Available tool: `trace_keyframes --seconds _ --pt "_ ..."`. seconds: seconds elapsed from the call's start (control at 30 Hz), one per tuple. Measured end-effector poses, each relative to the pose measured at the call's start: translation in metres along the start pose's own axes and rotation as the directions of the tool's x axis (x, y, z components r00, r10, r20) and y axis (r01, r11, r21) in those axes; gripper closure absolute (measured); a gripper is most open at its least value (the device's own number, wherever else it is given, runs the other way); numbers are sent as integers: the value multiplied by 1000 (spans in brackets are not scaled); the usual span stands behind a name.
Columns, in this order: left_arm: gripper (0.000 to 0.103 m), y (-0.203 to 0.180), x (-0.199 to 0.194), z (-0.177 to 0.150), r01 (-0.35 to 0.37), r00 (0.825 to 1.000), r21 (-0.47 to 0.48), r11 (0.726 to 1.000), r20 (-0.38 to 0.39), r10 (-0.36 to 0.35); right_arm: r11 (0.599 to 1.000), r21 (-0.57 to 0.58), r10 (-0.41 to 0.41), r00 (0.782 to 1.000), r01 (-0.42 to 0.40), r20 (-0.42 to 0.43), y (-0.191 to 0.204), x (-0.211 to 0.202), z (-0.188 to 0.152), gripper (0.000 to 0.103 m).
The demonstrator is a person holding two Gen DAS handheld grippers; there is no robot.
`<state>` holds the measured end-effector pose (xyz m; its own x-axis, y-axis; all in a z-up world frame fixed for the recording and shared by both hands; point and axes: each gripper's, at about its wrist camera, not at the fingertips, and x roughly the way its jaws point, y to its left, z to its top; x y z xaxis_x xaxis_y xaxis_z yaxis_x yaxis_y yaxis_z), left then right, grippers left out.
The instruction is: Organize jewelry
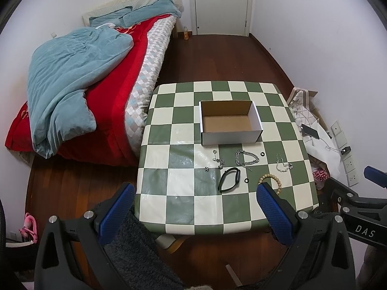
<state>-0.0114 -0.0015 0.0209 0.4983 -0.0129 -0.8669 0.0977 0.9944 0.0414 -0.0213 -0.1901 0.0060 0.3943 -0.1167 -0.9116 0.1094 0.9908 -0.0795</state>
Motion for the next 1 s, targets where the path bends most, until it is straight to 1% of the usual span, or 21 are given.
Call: trace_keyframes --seconds 1.0 --pt "0 1 -9 -1 3 1000 -5 1000 8 -3 1000 -9 2 1000 -2 8 4 -10 3 0"
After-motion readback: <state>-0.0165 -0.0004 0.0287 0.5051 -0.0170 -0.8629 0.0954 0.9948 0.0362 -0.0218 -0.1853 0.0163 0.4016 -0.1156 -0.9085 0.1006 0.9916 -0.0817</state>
